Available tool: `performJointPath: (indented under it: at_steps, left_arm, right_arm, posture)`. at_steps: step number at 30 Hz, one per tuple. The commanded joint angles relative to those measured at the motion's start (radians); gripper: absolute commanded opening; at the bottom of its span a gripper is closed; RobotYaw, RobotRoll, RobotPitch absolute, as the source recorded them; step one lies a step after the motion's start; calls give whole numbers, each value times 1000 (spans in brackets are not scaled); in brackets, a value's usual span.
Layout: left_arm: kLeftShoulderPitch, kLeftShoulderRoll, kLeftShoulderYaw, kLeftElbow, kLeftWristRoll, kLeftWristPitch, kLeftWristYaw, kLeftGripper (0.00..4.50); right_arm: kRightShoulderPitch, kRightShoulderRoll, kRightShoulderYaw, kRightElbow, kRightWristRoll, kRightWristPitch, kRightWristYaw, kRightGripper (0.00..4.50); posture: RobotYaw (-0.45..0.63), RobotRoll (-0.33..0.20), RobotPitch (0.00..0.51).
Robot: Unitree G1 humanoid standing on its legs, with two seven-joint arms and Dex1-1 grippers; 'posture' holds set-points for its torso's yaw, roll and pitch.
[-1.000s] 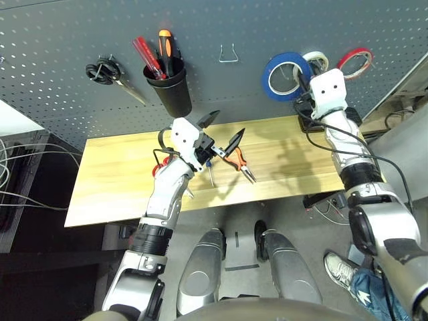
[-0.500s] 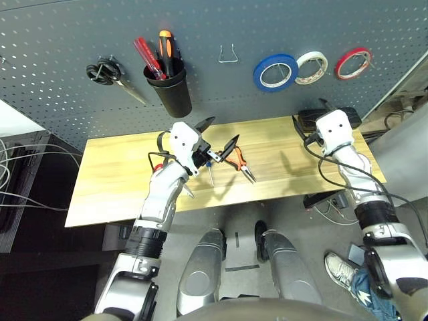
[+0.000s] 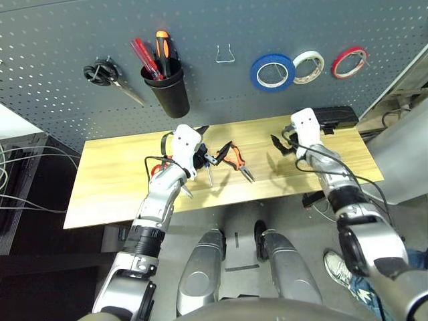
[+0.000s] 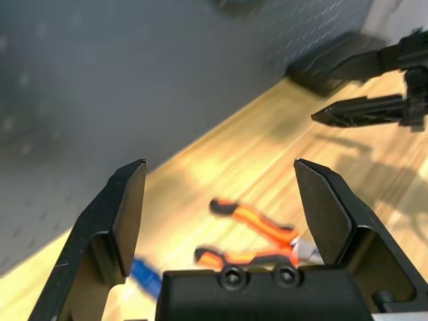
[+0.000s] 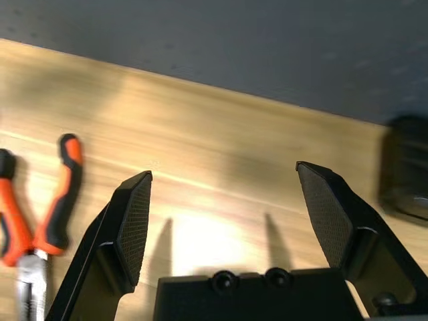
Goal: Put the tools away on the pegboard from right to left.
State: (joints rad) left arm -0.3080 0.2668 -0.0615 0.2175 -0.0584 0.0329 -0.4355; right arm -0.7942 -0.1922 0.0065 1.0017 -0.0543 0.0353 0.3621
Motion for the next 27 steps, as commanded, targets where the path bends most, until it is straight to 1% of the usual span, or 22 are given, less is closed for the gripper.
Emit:
performJointPath:
  at_steps: [1,4,10,16,18,19,24,27]
  left_arm:
    - [19,17,-3,24,41,77,37,4500]
    - [21,31,5,31,60,128,67,4500]
    - [54,58,10,-9,73,194,84,4500]
    - [109,58,12,-117,66,241,90,4500]
    - [125,57,13,-154,65,258,92,4500]
    - [136,57,13,-178,63,269,92,4500]
    - [183,53,16,-273,54,310,95,4500]
    - [213,46,18,-327,37,312,90,4500]
  right_arm:
    - [-28,27,-6,89,9,36,-3,4451]
    - [-71,61,-3,151,5,39,-8,4451]
    - [-134,122,-4,238,-2,36,-30,4451]
    - [-168,164,-14,285,1,40,-64,4451]
    - [-173,173,-14,294,-1,40,-72,4451]
    - [-175,177,-10,299,-7,40,-80,4451]
    - [-177,184,-7,316,-19,51,-116,4451]
    - [-175,179,1,324,-33,53,-157,4451]
  posture:
    - [239,0,240]
    - [265,0,248]
    - [338,0,270]
    - [406,0,298]
    - [413,0,301]
    - [433,0,312]
    - [468,0,332]
    - [484,0,341]
